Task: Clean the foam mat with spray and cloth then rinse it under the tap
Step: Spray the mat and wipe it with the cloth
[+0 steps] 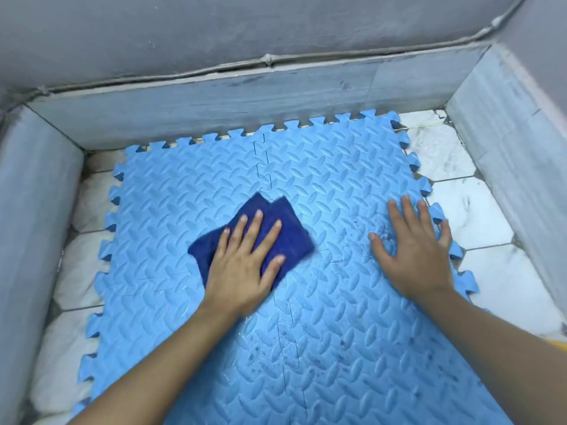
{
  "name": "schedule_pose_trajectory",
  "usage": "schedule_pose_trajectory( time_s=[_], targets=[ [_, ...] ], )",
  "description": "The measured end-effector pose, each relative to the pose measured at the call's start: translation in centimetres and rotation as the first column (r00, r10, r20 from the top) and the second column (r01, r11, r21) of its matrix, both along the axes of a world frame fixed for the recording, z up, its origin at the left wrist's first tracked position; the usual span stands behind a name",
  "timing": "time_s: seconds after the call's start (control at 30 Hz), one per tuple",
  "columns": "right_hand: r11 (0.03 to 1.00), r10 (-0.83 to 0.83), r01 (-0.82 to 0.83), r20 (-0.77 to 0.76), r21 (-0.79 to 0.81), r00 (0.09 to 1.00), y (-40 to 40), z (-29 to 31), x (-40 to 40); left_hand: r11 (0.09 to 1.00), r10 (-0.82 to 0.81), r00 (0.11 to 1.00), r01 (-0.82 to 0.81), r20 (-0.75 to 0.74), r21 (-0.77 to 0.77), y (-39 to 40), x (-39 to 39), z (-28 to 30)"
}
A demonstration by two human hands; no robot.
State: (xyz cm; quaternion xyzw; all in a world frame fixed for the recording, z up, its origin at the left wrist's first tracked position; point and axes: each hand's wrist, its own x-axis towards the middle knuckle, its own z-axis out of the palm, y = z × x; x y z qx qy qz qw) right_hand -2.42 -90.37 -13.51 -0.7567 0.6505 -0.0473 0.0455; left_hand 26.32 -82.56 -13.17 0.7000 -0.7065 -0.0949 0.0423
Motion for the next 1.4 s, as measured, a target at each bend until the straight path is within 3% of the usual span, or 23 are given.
schedule_pose_trajectory(
  time_s=[0.13,0.2,0.33,0.43,0.5,0.67,0.9,1.0,1.13,1.23,1.4],
  targets=[
    [0.993,0.062,-0.075,-0.147,-0.087,0.987,0.4,0.7,0.5,0.937,0.346,0.935,-0.34,-0.077,0.084,-7.9,0.3,-0.4],
    [0.978,0.135,-0.166,-0.225,-0.125,0.965,1.4,1.0,1.2,0.919,0.388,0.917,-0.376,-0.095,0.123,-8.6,-0.8,-0.1],
    [0.984,0.141,-0.153,-0.128,-0.089,0.982,5.0,1.0,4.3,0.979,0.184,0.975,-0.172,-0.121,0.108,-3.2,-1.5,0.4],
    [0.996,0.008,-0.011,-0.028,-0.091,1.0,6.6,0.4,4.9,0.998,-0.051,0.994,0.054,-0.094,0.035,4.4,-2.1,0.2],
    [0.992,-0.078,0.08,0.027,-0.102,0.997,6.6,0.2,4.7,0.993,-0.115,0.991,0.116,-0.063,0.021,6.8,-2.2,-0.2],
    [0.992,-0.067,0.073,0.064,-0.098,0.996,6.2,0.7,5.1,1.0,-0.014,1.0,0.013,-0.021,-0.026,-2.5,-4.5,-0.1],
    [0.993,-0.103,0.108,0.083,-0.053,0.991,5.8,0.7,4.8,0.988,-0.132,0.991,0.134,-0.038,0.075,-20.6,-7.9,0.0],
    [0.985,-0.154,0.162,0.123,-0.056,0.98,5.8,0.4,4.7,0.976,-0.199,0.98,0.201,-0.03,0.084,-20.0,-6.6,0.2],
    [0.984,-0.167,0.172,0.097,-0.045,0.981,5.7,0.1,4.6,0.954,-0.284,0.957,0.288,-0.049,0.081,-9.0,-2.1,0.7],
    [0.985,-0.165,0.168,0.105,-0.028,0.981,5.5,0.0,4.6,0.966,-0.259,0.966,0.259,-0.003,0.007,-3.1,-1.2,0.3],
    [0.986,-0.159,0.164,0.096,-0.042,0.983,5.4,-0.2,4.9,0.966,-0.256,0.967,0.256,0.013,-0.029,-15.0,-8.5,0.0]
  ],
)
